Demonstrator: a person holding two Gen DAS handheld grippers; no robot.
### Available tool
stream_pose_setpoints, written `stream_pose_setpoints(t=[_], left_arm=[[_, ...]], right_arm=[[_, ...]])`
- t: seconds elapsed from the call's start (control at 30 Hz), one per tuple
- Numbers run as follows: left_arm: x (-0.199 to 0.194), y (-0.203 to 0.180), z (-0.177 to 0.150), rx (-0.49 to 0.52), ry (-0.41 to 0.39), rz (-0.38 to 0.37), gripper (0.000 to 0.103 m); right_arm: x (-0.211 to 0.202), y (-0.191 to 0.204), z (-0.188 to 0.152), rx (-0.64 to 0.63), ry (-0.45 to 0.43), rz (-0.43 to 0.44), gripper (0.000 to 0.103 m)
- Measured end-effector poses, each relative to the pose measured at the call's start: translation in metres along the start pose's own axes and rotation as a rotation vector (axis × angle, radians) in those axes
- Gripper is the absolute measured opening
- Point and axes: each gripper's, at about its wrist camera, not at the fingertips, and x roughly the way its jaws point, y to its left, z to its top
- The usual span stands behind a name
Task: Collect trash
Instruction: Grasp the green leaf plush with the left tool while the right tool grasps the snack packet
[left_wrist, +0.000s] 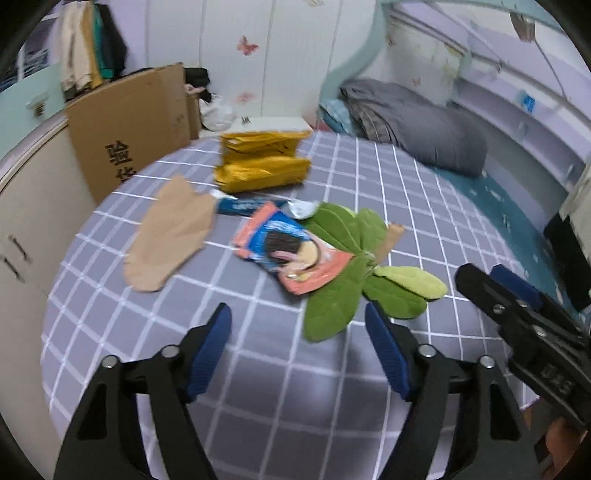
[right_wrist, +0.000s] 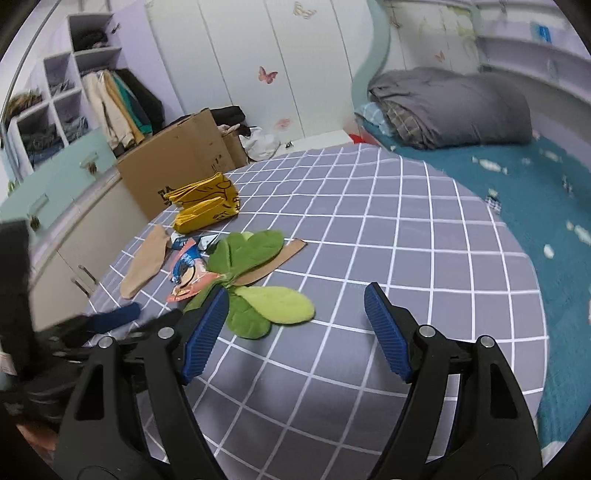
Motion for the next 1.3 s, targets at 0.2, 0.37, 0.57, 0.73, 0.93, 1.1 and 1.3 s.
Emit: stream_pose_setpoints(t=[0.2,0.37,0.57,0.73,0.93,1.1,1.3], left_arm=[[0.022,-0.024,0.003,0.070,0.032,0.030,0.038],[0.006,-0.022,0.004,0.029,0.016,-0.044,0.003],[-0.033,-0.012,0.007,-0.012,-0.096,-0.126,0.002],[-0.072,0.012,0.012,-0.096,-0.187,-0.201,0.002],[-0.113,0.054,0.008,-0.187,-0.296,-0.125,0.002],[-0.124,0.092,0.001,-0.254,-0.324,-0.010,0.002],[-0.128,0.129,-0.008,-0.309,-0.328,0.047,0.002]], right_arm=[[-0.004,-0.012,0.003,0.004,-0.005,-0.006,0.075],[-0.009,-0.014,0.004,0.009,-0.014,0.004,0.075],[-0.022,-0.005,0.009,-0.001,-0.044,0.026,0.075],[-0.026,0.011,0.012,-0.026,-0.050,0.049,0.075],[-0.008,0.038,0.012,-0.073,-0.006,0.068,0.075],[0.021,0.066,0.011,-0.127,0.054,0.071,0.076],[0.064,0.100,0.011,-0.204,0.136,0.058,0.076]])
